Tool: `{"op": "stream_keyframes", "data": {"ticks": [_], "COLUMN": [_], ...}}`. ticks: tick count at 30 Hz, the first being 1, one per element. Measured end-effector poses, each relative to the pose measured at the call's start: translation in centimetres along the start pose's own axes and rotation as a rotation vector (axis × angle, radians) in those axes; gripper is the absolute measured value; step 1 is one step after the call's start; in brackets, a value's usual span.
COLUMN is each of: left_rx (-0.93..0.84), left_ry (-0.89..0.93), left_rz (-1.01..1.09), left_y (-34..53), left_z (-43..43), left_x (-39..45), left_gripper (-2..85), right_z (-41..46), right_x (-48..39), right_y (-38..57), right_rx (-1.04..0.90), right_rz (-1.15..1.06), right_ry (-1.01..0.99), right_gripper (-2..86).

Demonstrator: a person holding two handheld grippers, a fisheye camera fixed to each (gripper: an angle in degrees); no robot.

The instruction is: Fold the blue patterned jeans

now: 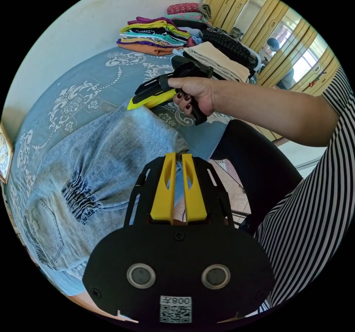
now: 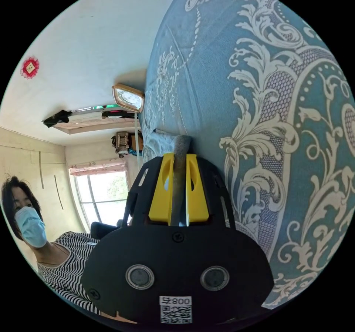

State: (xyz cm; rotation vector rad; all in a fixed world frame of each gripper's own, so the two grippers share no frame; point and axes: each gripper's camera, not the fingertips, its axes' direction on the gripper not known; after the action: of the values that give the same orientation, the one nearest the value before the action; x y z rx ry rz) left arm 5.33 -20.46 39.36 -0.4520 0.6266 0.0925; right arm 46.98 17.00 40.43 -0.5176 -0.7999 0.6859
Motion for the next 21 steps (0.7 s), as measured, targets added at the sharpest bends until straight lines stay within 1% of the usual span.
{"op": "stream_keyframes", "data": {"ticks": [6,9,13,16,19,21], "left_rx": [-0.040,-0.040,-0.006,0.015,0.028,0.045], "left_ry": [-0.006,0.016,0.087,0.157,0.226,0.232], "left_rz": [0.046,0.062,0.102,0.145,0.139,0.131], "left_y": [1.0,1.5,2.0,2.4,3.7,5.2], "left_z": [-0.7,-1.3,-2.1,-2.4,-2.9,-3.7], "left_x": [-0.6,-1.0,-1.2,-1.2,-2.3,-3.4], "left_gripper": [2.2,2.1,2.1,2.2,2.3,2.3], "right_z": [-0.4,-0.6,-1.9,-4.2,-5.3,-5.0], "right_x": [-0.8,-1.7,-1.7,-0.8,-0.4,-1.0], "right_y": [0.0,0.0,0.6,2.1,3.5,3.9], "right_rx": [0.011,0.006,0.030,0.084,0.128,0.140], "right_rz": [-0.020,-0.044,-0.033,0.015,0.060,0.067], "right_ry": [-0.045,-0.029,-0.009,0.008,0.018,0.005], "right_gripper": [2.2,1.8,1.5,1.4,1.4,1.4]}}
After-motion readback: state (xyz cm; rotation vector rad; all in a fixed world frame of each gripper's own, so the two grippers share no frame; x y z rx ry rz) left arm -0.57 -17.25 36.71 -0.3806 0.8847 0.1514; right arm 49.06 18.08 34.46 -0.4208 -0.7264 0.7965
